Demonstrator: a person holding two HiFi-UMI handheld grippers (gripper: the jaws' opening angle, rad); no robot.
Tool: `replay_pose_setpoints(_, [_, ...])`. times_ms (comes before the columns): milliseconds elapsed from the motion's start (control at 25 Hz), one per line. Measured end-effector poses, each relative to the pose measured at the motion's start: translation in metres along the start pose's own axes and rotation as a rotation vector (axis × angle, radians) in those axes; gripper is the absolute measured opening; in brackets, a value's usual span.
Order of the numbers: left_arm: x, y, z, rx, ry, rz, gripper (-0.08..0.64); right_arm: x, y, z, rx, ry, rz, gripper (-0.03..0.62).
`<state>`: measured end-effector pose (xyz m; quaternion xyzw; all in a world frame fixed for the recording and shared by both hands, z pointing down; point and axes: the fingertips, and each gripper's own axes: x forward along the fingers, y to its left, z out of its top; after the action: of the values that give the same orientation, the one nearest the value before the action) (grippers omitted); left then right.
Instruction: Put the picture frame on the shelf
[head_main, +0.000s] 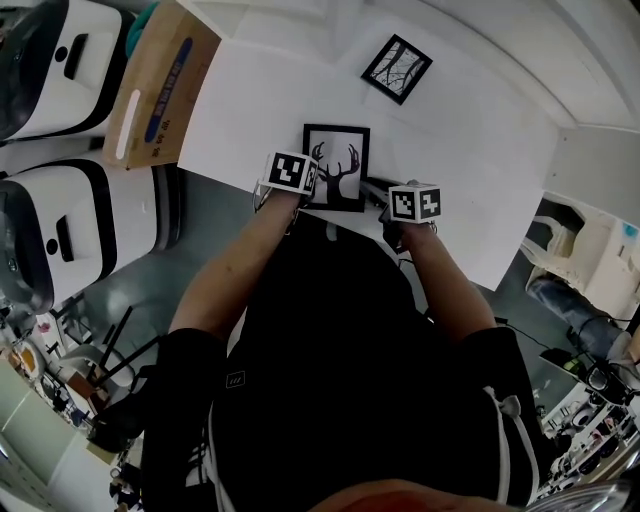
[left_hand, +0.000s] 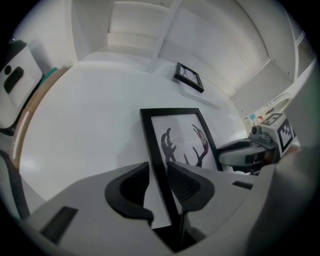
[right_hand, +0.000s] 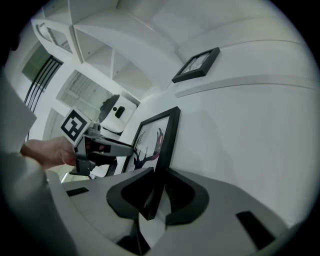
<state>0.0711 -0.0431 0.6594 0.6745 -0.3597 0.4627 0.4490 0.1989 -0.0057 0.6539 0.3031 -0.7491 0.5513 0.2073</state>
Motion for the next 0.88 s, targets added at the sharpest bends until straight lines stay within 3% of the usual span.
replay_pose_setpoints(240, [0.002, 0.002, -0.003, 0.034, 0.020, 0.048, 0.123, 0.000, 0.001, 0.000, -0.009, 0.002, -0.001, 0.083])
replay_pose_setpoints(440, [0.007, 0.003, -0.005, 0.070, -0.012, 0.083, 0.129, 0.001, 0.002, 0.000, -0.021, 0.011, 0.002, 0.083])
replay_pose_setpoints(520, [0.004, 0.004, -0.001, 0.066, -0.039, 0.064, 0.106, 0.003, 0.004, -0.001, -0.029, 0.018, 0.010, 0.081])
replay_pose_setpoints(720, [-0.002, 0.005, 0.002, -0.050, -0.087, -0.024, 0.080, 0.004, 0.006, -0.004, -0.029, 0.017, 0.014, 0.083])
replay_pose_setpoints(880, [-0.003, -0.001, 0.004, -0.020, -0.097, -0.055, 0.074, -0.001, 0.004, 0.003, -0.011, -0.015, 0.030, 0.083])
